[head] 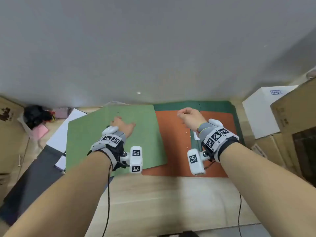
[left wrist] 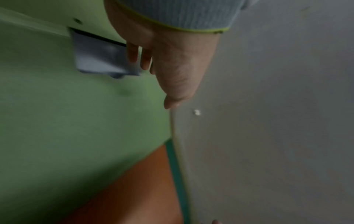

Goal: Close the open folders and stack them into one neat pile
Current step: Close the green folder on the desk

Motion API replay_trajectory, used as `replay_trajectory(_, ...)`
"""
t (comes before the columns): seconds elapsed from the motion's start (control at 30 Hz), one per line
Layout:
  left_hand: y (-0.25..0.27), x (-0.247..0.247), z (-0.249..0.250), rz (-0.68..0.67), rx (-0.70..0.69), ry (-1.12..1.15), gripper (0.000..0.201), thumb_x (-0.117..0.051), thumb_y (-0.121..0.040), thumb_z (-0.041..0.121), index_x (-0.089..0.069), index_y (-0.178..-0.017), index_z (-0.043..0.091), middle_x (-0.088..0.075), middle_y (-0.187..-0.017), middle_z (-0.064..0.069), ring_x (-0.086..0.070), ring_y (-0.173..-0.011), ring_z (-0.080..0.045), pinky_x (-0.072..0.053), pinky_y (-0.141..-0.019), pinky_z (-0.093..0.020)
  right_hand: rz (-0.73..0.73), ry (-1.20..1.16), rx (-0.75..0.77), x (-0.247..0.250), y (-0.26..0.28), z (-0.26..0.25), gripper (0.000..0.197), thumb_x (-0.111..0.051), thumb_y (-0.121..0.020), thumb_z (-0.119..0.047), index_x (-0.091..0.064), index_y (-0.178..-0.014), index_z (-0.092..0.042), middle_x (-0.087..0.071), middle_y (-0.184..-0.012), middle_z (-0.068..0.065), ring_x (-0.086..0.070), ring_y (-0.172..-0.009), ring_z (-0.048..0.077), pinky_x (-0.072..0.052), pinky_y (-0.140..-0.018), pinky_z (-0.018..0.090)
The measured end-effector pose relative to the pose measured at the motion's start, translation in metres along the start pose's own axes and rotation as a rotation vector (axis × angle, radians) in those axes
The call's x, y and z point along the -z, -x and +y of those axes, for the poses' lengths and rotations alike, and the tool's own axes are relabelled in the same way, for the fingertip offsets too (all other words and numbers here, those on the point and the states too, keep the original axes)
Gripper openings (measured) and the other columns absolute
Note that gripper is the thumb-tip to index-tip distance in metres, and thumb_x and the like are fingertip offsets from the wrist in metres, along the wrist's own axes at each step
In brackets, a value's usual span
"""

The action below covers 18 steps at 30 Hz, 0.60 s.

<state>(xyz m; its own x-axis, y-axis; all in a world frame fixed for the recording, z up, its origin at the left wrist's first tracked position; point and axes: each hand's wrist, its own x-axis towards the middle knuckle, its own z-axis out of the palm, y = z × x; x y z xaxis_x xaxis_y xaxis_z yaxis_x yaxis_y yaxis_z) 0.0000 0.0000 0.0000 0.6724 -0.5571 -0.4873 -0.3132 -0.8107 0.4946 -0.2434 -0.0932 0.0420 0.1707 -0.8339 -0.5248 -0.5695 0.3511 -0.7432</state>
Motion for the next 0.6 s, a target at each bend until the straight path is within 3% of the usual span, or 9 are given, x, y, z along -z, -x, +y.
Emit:
replay_trajectory(0.07,-0.007,-0.004,-0.013,0.012,0.106,-0.108,0.075,-0.076,-0.078,0.040,-0.046,-0.137,0.004,-0.058,-0.128,-0.017,-0.062,-0.107,-0.037,-0.053,-0.086,-0.040,-0.073,0.087,-0.036,-0.018,-0.013,0.010,0.012,-0.061,-0.091,-0.028,-0.064,-0.103,-0.025,-0.063,-0.100,-0.001,-0.059,-0.088,0.019,-0.045,-0.068,0.025)
replay_trajectory(0.13,-0.004,-0.008,-0.024,-0.043,0.139,-0.193,0.058,-0.073,-0.077,0.039,-0.055,-0.117,0.001,-0.066,-0.101,-0.013,-0.065,-0.081,-0.030,-0.054,-0.067,-0.034,-0.167,0.146,-0.085,-0.031,-0.015,0.022,0.030,-0.060,-0.093,-0.030,-0.061,-0.121,-0.020,-0.063,-0.116,0.001,-0.059,-0.107,0.021,-0.043,-0.081,0.025)
replay_trajectory(0.23,-0.008,-0.020,-0.036,-0.108,0.132,-0.240,0.033,-0.068,-0.086,0.030,-0.053,-0.097,0.003,-0.056,-0.077,-0.008,-0.055,-0.065,-0.025,-0.037,-0.051,-0.029,-0.270,0.209,-0.139,-0.055,-0.027,0.038,0.042,-0.059,-0.094,-0.030,-0.055,-0.133,-0.016,-0.059,-0.134,0.004,-0.054,-0.124,0.024,-0.038,-0.098,0.029)
replay_trajectory(0.4,-0.008,-0.019,-0.042,-0.091,0.099,-0.299,0.021,-0.061,-0.092,0.022,-0.050,-0.089,0.005,-0.050,-0.072,-0.007,-0.044,-0.056,-0.021,-0.033,-0.053,-0.029,-0.348,0.242,-0.155,-0.076,-0.032,0.041,0.049,-0.058,-0.094,-0.033,-0.049,-0.139,-0.016,-0.055,-0.141,0.005,-0.050,-0.129,0.025,-0.038,-0.107,0.033)
replay_trajectory(0.5,-0.001,-0.013,-0.034,-0.065,0.025,-0.262,0.017,-0.058,-0.095,0.019,-0.059,-0.098,0.003,-0.056,-0.086,-0.011,-0.051,-0.073,-0.029,-0.037,-0.066,-0.033,-0.350,0.220,-0.159,-0.083,-0.034,0.038,0.059,-0.059,-0.093,-0.038,-0.040,-0.144,-0.017,-0.050,-0.145,0.005,-0.049,-0.131,0.026,-0.038,-0.111,0.040)
replay_trajectory(0.6,0.017,0.001,-0.014,0.015,-0.073,-0.160,0.014,-0.061,-0.095,0.018,-0.051,-0.093,0.009,-0.057,-0.091,-0.010,-0.053,-0.087,-0.030,-0.042,-0.078,-0.036,-0.304,0.122,-0.153,-0.082,-0.033,0.029,0.068,-0.059,-0.091,-0.046,-0.033,-0.147,-0.017,-0.051,-0.137,0.004,-0.052,-0.115,0.021,-0.042,-0.107,0.044)
